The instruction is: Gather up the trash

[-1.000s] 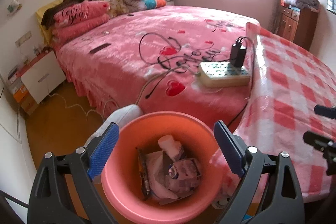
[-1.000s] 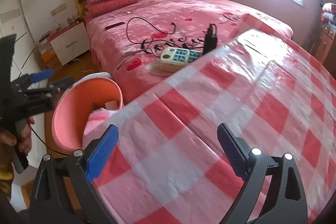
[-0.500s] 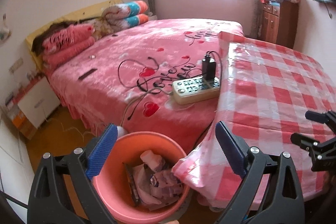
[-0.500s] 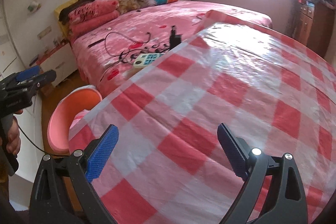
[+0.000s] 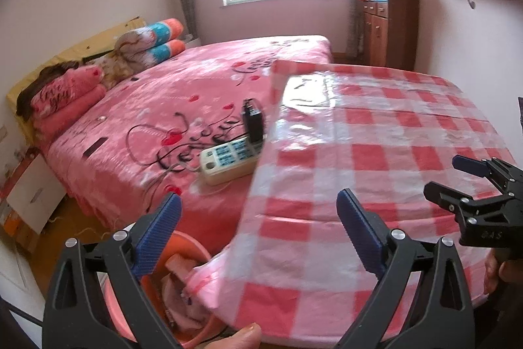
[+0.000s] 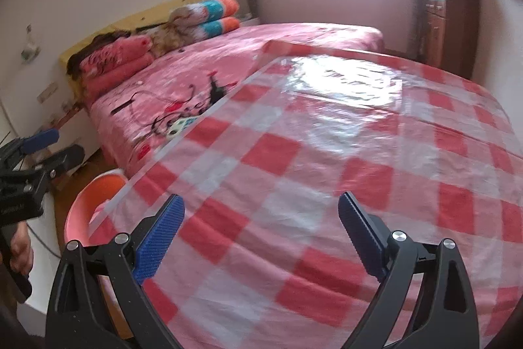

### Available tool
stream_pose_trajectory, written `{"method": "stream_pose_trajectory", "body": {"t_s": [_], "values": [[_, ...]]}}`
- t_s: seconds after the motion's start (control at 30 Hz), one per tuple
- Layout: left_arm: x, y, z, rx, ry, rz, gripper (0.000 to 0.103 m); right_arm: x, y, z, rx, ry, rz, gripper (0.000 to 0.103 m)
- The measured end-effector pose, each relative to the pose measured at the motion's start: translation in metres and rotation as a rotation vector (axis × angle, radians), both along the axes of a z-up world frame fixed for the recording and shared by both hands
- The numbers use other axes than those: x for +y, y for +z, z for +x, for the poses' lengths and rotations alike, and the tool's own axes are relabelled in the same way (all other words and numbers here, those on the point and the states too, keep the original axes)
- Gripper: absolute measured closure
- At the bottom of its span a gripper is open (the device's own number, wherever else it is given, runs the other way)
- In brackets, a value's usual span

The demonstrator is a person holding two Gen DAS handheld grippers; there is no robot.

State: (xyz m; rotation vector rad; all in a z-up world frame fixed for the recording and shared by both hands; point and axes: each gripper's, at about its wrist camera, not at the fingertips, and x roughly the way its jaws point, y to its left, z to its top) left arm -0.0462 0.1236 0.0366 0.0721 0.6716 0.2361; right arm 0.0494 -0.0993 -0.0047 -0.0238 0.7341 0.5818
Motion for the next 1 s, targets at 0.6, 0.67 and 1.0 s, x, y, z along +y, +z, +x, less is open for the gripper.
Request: {"method": "stream_pose_trajectory", "body": {"t_s": [0.6, 0.67, 1.0], "values": [[-0.118, 0.004, 0.050, 0.004, -0.189, 0.023, 0.004, -0.110, 0.004, 0.025, -0.050, -0.282, 0.010, 0.009], [-0.129, 0.002, 0.057, 0.010, -0.199, 0.016, 0.004, -0.122, 0.003, 0.027, -0.050, -0.309, 0.014, 0.009], [-0.172, -0.012, 0.089, 0.024, -0.235, -0.012, 0.004, -0.160, 0.002, 0.031, -0.071, -0.418, 0.001, 0.009]]}}
